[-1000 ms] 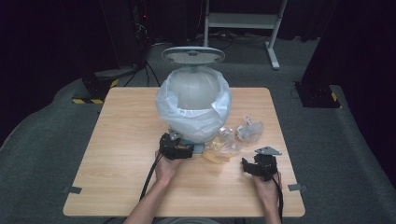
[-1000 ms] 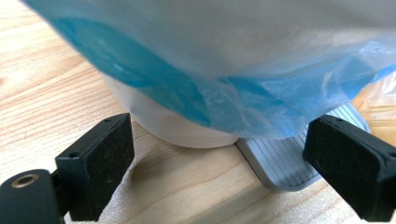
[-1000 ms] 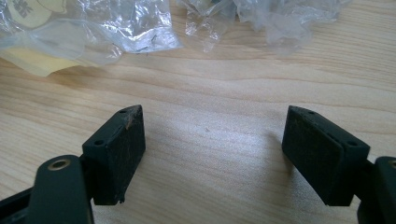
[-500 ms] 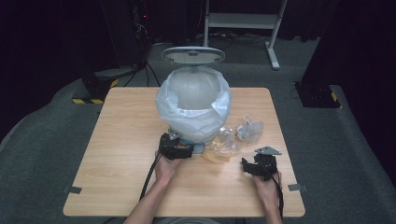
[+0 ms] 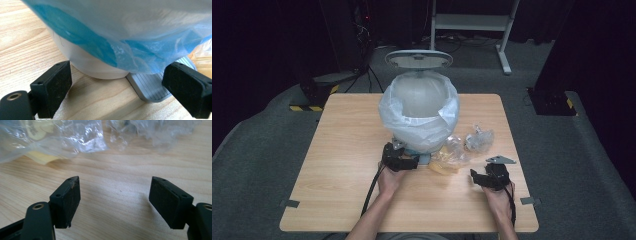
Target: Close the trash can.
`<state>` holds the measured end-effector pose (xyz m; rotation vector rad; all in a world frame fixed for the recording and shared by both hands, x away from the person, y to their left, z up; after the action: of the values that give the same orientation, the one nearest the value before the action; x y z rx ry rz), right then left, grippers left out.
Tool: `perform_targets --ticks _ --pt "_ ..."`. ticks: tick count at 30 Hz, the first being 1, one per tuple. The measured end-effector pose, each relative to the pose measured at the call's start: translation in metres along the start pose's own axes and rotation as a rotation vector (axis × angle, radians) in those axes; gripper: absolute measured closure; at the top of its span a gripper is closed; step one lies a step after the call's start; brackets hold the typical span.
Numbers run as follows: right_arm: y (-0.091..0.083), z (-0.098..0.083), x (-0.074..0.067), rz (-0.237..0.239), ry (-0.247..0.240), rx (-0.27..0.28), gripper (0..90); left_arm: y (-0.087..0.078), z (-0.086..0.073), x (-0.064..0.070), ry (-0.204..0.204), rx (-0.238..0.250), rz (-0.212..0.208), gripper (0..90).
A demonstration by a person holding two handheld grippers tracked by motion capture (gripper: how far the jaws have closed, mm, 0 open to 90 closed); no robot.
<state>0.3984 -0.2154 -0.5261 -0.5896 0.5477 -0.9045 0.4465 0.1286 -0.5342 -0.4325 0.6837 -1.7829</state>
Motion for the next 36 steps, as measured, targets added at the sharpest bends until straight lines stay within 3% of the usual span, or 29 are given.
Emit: perform_targets --ticks 13,20,25,29,36 --pt "-0.001 0.027 -0.021 0.059 -0.069 0.027 28.0 0.0 0.0 0.0 0.001 -0.003 -0.002 9.2" --pt "0.002 0.04 -0.031 0.096 -0.101 0.04 26.6 0.002 0.0 -0.004 -0.031 -0.024 -0.033 9.5" --pt "0.015 0.055 -0.046 0.136 -0.152 0.007 20.7 0.002 0.0 -0.004 -0.031 -0.024 -0.034 9.4" --pt "0.027 0.064 -0.052 0.156 -0.165 -0.007 15.8 0.002 0.0 -0.004 -0.031 -0.025 -0.035 9.5" --pt "0.041 0.074 -0.057 0.154 -0.178 0.0 14.5 0.002 0.001 -0.004 -0.03 -0.024 -0.034 9.4"
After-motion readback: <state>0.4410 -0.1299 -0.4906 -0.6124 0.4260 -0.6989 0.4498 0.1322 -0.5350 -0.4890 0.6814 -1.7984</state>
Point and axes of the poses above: each handheld gripper's, and its own axes: y roughly forward along the jaws, z roughly out of its top, x roughly to its right, the point moved 1 cm from there along y, roughly forward along the jaws, and after that the axes turned 11 degrees about z, right-handed, at the moved point
